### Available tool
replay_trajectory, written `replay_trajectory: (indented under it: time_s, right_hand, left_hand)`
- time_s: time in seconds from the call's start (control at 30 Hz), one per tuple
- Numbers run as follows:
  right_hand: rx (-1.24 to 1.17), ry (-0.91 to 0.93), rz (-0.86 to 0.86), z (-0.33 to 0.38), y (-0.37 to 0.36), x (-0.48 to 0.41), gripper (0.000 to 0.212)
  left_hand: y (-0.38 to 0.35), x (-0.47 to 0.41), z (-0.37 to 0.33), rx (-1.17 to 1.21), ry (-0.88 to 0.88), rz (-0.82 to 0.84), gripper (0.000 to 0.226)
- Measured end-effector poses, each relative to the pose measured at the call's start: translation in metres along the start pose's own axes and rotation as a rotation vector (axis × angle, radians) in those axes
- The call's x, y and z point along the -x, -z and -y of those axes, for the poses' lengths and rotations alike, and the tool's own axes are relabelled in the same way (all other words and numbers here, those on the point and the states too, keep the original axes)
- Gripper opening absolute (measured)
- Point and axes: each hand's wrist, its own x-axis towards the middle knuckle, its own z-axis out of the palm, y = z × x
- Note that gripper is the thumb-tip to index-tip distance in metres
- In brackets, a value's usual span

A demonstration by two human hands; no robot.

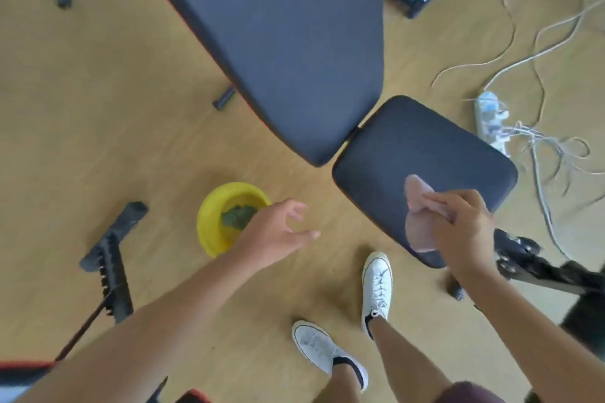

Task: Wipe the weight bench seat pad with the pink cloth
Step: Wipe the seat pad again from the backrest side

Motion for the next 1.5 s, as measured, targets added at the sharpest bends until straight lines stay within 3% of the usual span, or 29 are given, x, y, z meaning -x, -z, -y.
replay_trajectory:
  time_s: [0.07, 0.13, 0.23, 0.33, 0.4, 0.43, 0.47, 0.5, 0.53, 0.63, 0.7, 0.77, 0.93, 1.03, 1.1, 1.2, 1.23, 1.27, 1.37, 1.43, 1.47, 1.5]
  right_hand:
    - [-0.042, -0.059, -0.158, -0.024, 0.029, -0.032, 0.019]
    - [-0.002, -0.161, -0.301, -0.057, 0.045, -0.062, 0.029]
    - [0.087, -0.192, -0.300, -0.102, 0.026, -0.077, 0.036]
    - [0.209, 0.206, -0.040, -0.129, -0.032, -0.043, 0.014]
    - [0.347, 0.708, 0.327, -0.137, -0.054, -0.016, 0.025]
    - [0.492, 0.973, 0.432, -0.144, -0.051, -0.017, 0.024]
    - [0.575, 1.124, 0.497, -0.151, -0.041, -0.025, 0.022]
    - [0.587, 1.152, 0.502, -0.159, -0.029, -0.036, 0.019]
    - [0.561, 1.079, 0.427, -0.165, -0.017, -0.048, 0.014]
    - [0.353, 0.440, -0.121, -0.180, 0.017, -0.087, 0.018]
    - [0.332, 0.190, -0.321, -0.177, 0.018, -0.102, 0.014]
    - [0.329, 0.160, -0.300, -0.159, 0.003, -0.105, 0.011]
    - [0.399, 0.223, -0.103, -0.127, -0.037, -0.086, 0.033]
    - [0.469, 0.304, -0.007, -0.138, -0.023, -0.114, 0.022]
    - [0.450, 0.209, -0.081, -0.142, 0.002, -0.151, 0.014]
    - [0.238, -0.129, -0.428, -0.121, 0.013, -0.182, 0.011]
    - [0.220, -0.138, -0.435, -0.110, -0.003, -0.175, 0.013]
    - [0.216, -0.050, -0.322, -0.099, -0.028, -0.159, 0.014]
    - [0.212, 0.472, 0.324, -0.058, -0.103, -0.096, 0.005]
    - [0.294, 0.862, 0.474, -0.056, -0.126, -0.087, 0.010]
    - [0.377, 0.963, 0.444, -0.060, -0.127, -0.096, 0.011]
    - [0.395, 0.944, 0.405, -0.063, -0.125, -0.104, 0.009]
  left_hand:
    - [-0.008, -0.029, -0.033, -0.066, -0.031, 0.020, 0.062]
    - [-0.018, -0.059, -0.056, -0.130, -0.051, 0.017, 0.065]
    - [-0.031, -0.099, -0.075, -0.289, -0.035, 0.074, 0.075]
    - [-0.038, -0.130, -0.083, -0.421, 0.000, 0.142, 0.085]
    - [-0.040, -0.142, -0.089, -0.464, 0.004, 0.157, 0.083]
    - [-0.042, -0.147, -0.090, -0.479, -0.001, 0.147, 0.081]
    - [-0.043, -0.151, -0.092, -0.502, -0.012, 0.126, 0.079]
    - [-0.044, -0.156, -0.092, -0.533, -0.028, 0.098, 0.076]
    - [-0.044, -0.161, -0.092, -0.572, -0.046, 0.064, 0.074]
    - [-0.048, -0.175, -0.090, -0.682, -0.060, 0.019, 0.072]
    - [-0.053, -0.180, -0.088, -0.662, -0.045, 0.012, 0.076]
    - [-0.058, -0.183, -0.087, -0.638, -0.036, -0.014, 0.076]
    - [-0.063, -0.186, -0.083, -0.552, -0.005, -0.064, 0.072]
    - [-0.065, -0.188, -0.081, -0.508, 0.014, -0.074, 0.073]
    - [-0.065, -0.191, -0.079, -0.458, 0.029, -0.082, 0.076]
    - [-0.063, -0.193, -0.076, -0.381, 0.046, -0.078, 0.080]
    - [-0.062, -0.194, -0.075, -0.368, 0.044, -0.070, 0.080]
    - [-0.060, -0.195, -0.074, -0.361, 0.037, -0.052, 0.080]
    - [-0.051, -0.201, -0.071, -0.372, 0.024, 0.015, 0.076]
    - [-0.045, -0.202, -0.071, -0.375, 0.024, 0.048, 0.075]
    - [-0.044, -0.204, -0.071, -0.377, 0.008, 0.066, 0.070]
    - [-0.043, -0.205, -0.070, -0.370, -0.025, 0.075, 0.060]
